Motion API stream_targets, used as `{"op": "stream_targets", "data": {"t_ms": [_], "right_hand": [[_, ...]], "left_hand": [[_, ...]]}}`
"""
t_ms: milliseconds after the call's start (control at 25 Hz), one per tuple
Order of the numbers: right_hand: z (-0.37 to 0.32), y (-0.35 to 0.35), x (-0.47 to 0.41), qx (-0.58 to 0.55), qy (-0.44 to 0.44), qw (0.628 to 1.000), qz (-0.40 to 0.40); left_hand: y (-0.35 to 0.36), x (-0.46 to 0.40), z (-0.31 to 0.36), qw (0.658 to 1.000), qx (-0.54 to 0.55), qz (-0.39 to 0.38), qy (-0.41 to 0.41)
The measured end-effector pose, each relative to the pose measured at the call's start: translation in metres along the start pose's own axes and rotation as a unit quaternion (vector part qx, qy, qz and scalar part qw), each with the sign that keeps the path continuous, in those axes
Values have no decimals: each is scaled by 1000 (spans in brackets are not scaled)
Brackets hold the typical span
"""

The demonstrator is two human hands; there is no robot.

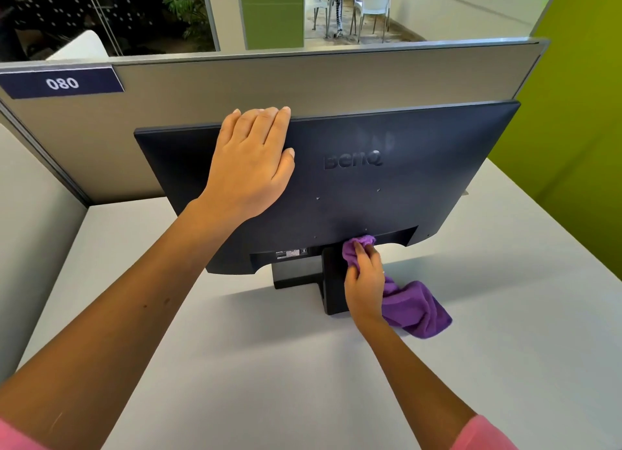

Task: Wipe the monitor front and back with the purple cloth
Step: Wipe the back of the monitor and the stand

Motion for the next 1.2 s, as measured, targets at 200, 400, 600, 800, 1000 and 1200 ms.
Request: {"op": "stream_targets", "data": {"t_ms": [200, 400, 600, 800, 1000, 1200], "right_hand": [[31, 12, 38, 42, -1, 991, -127], [56, 10, 69, 20, 64, 981, -181], [44, -2, 6, -48, 144, 988, -25], [43, 19, 2, -35, 122, 979, -161], [78, 24, 51, 32, 185, 940, -285], [40, 11, 54, 120, 79, 950, -279]], "left_hand": [[1, -1, -1, 1000, 5, 6, -2], [1, -1, -1, 1000, 13, 10, -5], [1, 0, -2, 1000, 13, 8, -1], [3, 0, -2, 1000, 13, 3, -2], [3, -1, -2, 1000, 8, 7, 1], [3, -1, -2, 1000, 8, 13, 0]]}}
Point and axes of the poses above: each hand's wrist, its own x-axis away from the middle knuckle, its own y-axis out of the palm, z = x × y, the point moved 8 cm from there along -x, towards the middle knuckle, and after that the axes turned 13 degrees about -y, right-handed, at the moved point
